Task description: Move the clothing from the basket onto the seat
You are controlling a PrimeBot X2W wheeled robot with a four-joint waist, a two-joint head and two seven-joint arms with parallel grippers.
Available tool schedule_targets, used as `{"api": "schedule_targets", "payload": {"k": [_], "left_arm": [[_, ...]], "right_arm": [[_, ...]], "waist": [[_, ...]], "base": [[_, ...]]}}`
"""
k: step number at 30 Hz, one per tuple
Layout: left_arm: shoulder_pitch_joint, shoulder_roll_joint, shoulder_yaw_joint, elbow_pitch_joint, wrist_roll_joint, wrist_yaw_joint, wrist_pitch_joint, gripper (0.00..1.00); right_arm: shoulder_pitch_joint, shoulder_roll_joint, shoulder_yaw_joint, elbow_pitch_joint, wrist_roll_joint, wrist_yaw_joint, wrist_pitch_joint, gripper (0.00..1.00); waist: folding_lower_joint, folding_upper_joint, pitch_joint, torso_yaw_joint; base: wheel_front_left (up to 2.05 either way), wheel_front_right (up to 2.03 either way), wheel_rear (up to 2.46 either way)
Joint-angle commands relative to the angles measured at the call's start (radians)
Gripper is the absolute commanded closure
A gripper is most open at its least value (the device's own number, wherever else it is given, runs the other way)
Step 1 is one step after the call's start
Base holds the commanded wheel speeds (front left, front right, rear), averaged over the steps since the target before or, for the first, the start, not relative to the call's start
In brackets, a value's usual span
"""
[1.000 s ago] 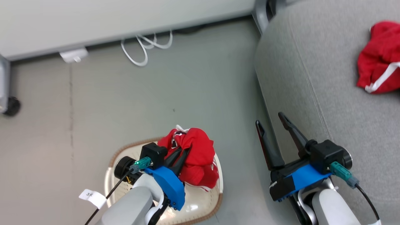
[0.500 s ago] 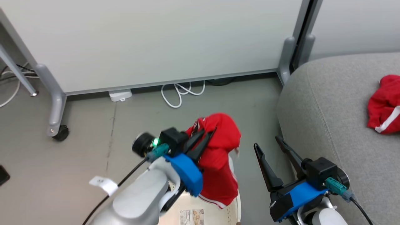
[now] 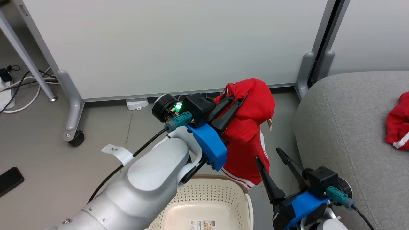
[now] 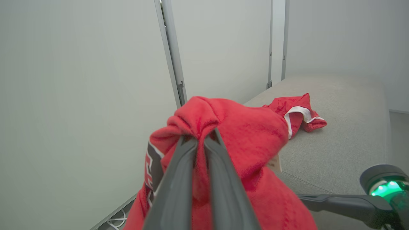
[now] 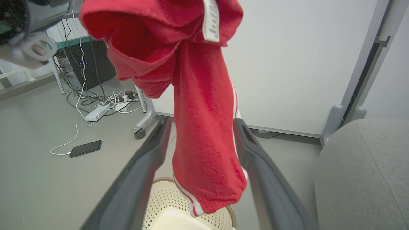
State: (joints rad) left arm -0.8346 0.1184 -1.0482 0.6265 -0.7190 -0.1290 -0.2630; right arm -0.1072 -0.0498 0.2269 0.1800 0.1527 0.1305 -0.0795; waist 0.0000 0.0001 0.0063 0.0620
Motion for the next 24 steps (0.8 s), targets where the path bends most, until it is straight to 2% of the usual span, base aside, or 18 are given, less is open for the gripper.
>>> {"api": "schedule_targets", "payload": {"k": [1,13,17,24], "left_arm": [[-0.016,-0.002,-0.007,0.005,-0.006,-0.002,-0.002,1.00],[-0.051,0.009,-0.031,0.010,-0.044,-0.002,-0.003,1.00],[-0.058,0.005,-0.038,0.008,-0.044,-0.002,-0.003,1.00],[-0.070,-0.002,-0.058,0.005,-0.059,-0.002,-0.003,1.00]], "right_arm": [[0.008,-0.001,0.003,-0.004,0.003,0.001,0.003,0.00],[-0.047,-0.001,0.023,0.025,-0.027,0.001,0.022,0.00],[-0.095,-0.001,0.024,0.080,-0.061,0.001,0.048,0.00],[-0.221,-0.001,0.052,0.226,-0.038,0.001,0.078,0.00]], "waist": [[0.0000,-0.0001,0.001,0.000],[0.0000,-0.0001,0.019,-0.009],[0.0000,-0.0001,0.030,-0.008],[0.0000,-0.0001,0.049,-0.009]], "base": [[0.00,0.00,0.00],[0.00,0.00,0.00],[0.00,0.00,0.00],[0.00,0.00,0.00]]}}
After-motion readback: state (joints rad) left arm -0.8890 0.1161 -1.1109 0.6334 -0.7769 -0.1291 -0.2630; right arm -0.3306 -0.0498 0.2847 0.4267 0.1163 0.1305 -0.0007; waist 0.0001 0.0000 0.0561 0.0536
